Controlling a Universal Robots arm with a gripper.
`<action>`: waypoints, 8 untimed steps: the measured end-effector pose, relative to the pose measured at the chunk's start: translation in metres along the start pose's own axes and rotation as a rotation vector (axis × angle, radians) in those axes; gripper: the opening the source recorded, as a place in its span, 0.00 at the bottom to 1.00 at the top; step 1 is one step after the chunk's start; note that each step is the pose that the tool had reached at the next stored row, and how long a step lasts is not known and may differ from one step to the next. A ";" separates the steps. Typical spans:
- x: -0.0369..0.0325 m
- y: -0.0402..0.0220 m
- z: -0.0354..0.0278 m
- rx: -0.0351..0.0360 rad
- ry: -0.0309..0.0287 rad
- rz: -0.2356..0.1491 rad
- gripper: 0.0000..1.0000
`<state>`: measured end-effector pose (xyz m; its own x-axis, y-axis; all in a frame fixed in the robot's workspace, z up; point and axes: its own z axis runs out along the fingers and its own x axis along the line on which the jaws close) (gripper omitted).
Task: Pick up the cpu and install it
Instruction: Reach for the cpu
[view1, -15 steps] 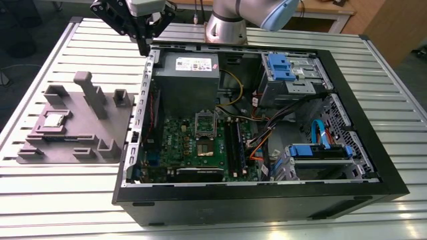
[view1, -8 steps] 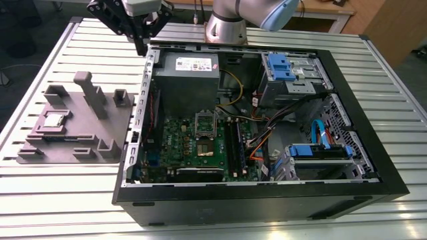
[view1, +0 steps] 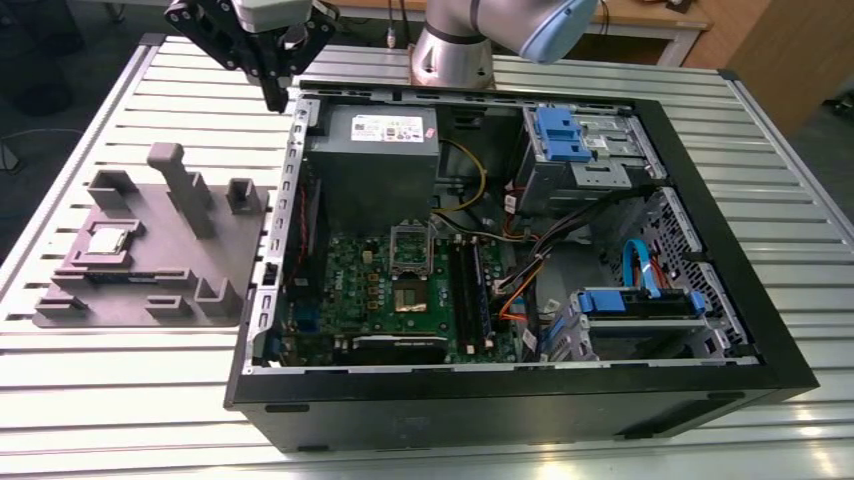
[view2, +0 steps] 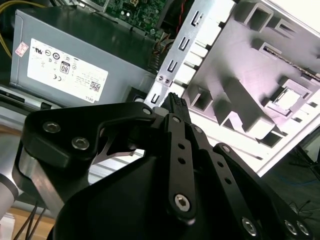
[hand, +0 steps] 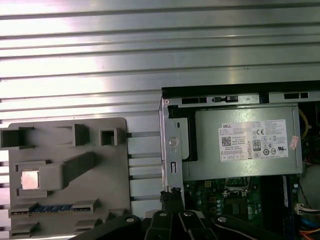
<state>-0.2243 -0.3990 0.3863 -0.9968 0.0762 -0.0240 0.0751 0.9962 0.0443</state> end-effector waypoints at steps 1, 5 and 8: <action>0.0010 -0.0001 0.0000 0.0000 0.0000 0.000 0.10; 0.0055 -0.0004 0.0000 0.0000 0.0000 0.000 0.10; 0.0109 -0.0008 0.0001 -0.0001 -0.0001 0.000 0.10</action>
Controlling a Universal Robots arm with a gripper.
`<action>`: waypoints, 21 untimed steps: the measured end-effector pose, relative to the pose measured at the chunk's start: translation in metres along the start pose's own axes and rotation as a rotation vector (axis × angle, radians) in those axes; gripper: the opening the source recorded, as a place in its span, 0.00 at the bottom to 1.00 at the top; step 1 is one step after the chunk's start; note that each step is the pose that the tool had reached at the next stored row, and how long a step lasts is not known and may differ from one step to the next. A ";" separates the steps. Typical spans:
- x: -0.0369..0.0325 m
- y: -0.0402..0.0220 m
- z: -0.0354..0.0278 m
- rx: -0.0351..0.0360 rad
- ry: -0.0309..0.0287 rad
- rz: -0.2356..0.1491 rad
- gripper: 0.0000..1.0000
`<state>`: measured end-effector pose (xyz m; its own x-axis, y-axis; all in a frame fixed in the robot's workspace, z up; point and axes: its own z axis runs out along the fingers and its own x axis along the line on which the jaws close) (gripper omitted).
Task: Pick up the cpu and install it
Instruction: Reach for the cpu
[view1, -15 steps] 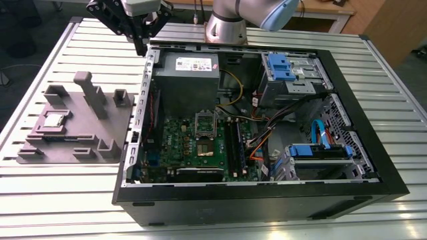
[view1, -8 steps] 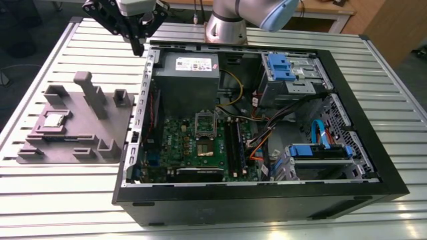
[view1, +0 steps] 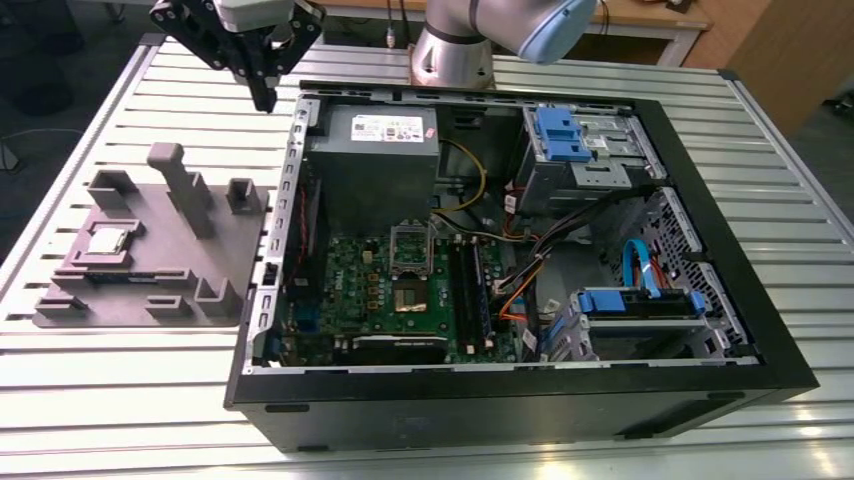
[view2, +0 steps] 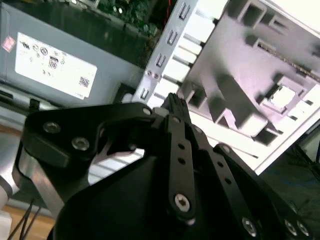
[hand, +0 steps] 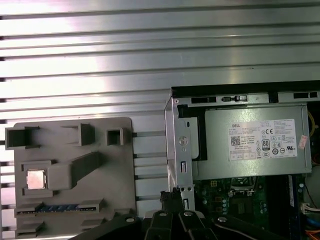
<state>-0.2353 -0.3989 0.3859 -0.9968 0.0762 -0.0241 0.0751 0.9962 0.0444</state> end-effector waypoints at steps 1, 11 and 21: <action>0.0009 -0.0001 0.0000 0.0001 0.0001 0.000 0.10; 0.0027 -0.0002 0.0000 0.0000 0.0001 0.000 0.10; 0.0088 -0.0007 -0.0002 0.0000 0.0003 0.000 0.10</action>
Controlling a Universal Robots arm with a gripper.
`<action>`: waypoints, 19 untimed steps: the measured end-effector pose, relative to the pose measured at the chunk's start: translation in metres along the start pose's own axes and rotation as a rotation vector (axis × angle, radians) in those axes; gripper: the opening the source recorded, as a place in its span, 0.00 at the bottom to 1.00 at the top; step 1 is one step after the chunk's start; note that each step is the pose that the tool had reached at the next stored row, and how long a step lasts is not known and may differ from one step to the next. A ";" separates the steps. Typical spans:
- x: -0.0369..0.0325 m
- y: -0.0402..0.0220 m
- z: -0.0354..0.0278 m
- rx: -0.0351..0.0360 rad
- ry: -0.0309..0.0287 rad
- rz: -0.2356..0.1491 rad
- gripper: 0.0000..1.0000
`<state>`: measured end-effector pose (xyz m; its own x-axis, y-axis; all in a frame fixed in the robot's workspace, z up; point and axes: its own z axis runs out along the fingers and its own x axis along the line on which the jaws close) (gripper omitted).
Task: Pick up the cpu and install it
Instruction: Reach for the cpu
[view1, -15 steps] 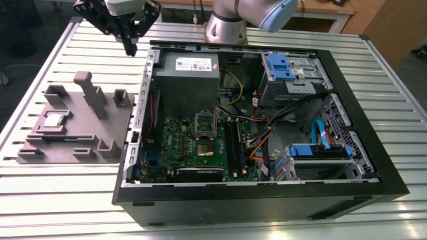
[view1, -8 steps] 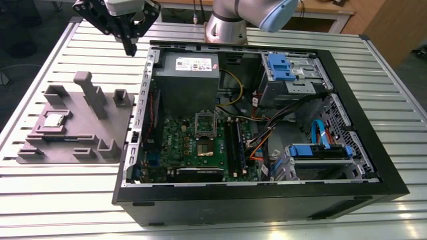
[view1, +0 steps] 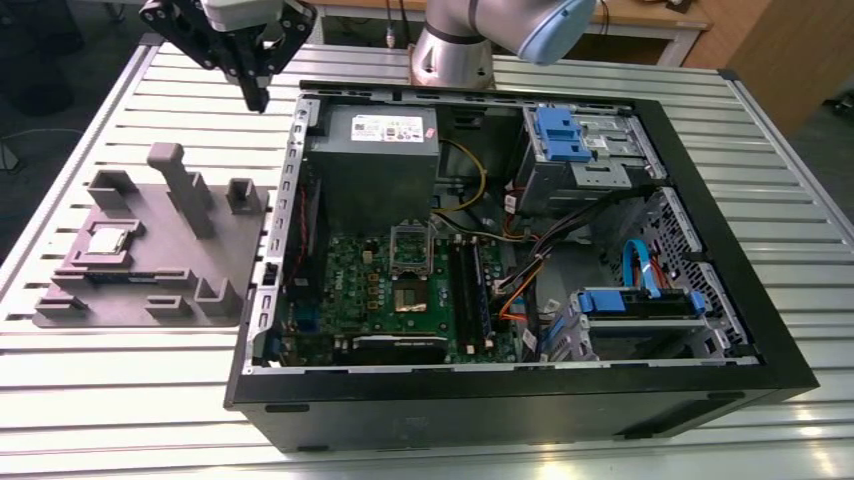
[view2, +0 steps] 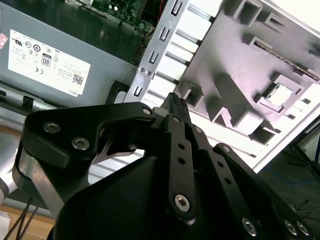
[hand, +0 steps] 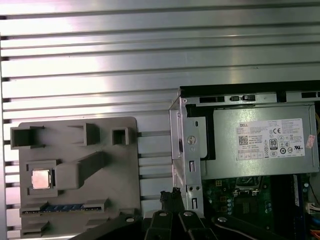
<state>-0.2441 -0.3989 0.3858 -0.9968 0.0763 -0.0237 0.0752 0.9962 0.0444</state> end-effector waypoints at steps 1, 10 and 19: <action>0.0015 -0.0001 -0.0001 0.0001 0.0000 0.000 0.10; 0.0122 -0.0009 -0.0002 0.0001 0.0002 0.000 0.10; 0.0234 -0.0018 -0.0002 0.0001 0.0006 0.000 0.10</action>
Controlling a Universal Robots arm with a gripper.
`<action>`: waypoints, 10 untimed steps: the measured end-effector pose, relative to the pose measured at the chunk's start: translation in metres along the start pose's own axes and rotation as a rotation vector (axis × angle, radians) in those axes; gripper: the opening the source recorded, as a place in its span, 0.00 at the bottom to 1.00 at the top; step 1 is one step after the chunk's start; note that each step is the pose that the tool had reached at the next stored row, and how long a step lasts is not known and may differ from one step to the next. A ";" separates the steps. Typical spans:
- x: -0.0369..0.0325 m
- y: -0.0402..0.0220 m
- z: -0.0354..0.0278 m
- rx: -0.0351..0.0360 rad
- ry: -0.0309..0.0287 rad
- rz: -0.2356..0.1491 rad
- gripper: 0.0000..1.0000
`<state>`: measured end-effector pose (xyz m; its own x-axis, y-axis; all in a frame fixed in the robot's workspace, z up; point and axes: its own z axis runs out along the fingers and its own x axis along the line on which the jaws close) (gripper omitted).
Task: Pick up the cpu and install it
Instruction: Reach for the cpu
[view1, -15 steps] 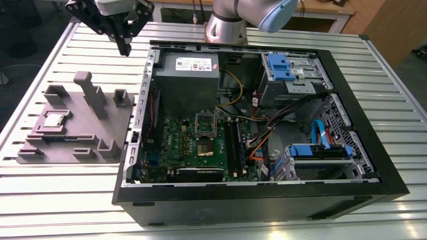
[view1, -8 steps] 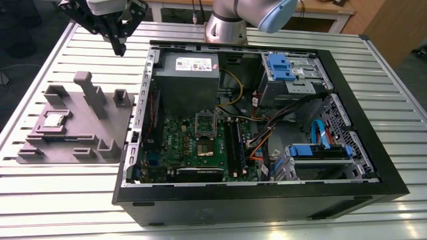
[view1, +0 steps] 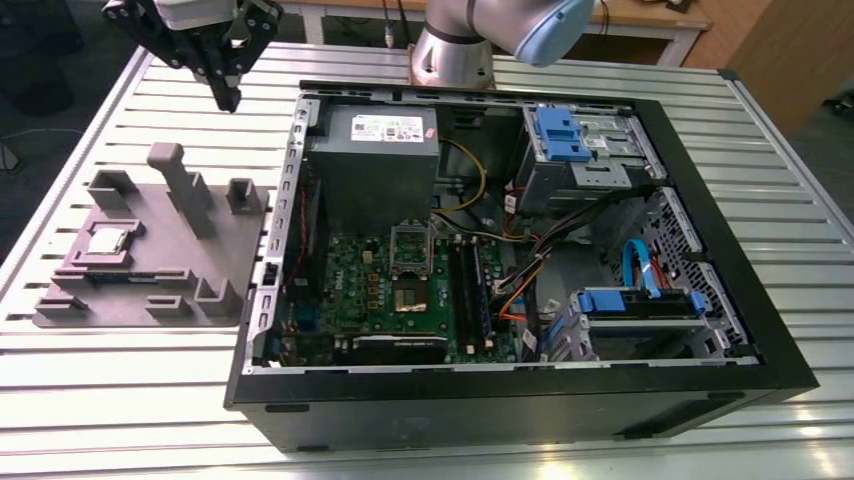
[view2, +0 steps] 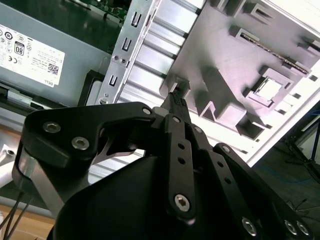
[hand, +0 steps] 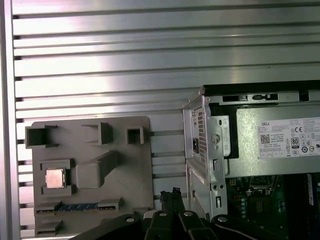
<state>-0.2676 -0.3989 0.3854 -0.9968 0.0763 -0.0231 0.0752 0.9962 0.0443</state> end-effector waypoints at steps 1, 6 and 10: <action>0.0006 0.0000 0.0001 0.0000 -0.0001 0.000 0.10; 0.0033 -0.0003 0.0005 0.0005 0.0071 0.000 0.10; 0.0049 -0.0004 0.0009 0.0017 0.0236 0.001 0.10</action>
<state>-0.2725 -0.3989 0.3843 -0.9971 0.0763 0.0005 0.0763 0.9962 0.0426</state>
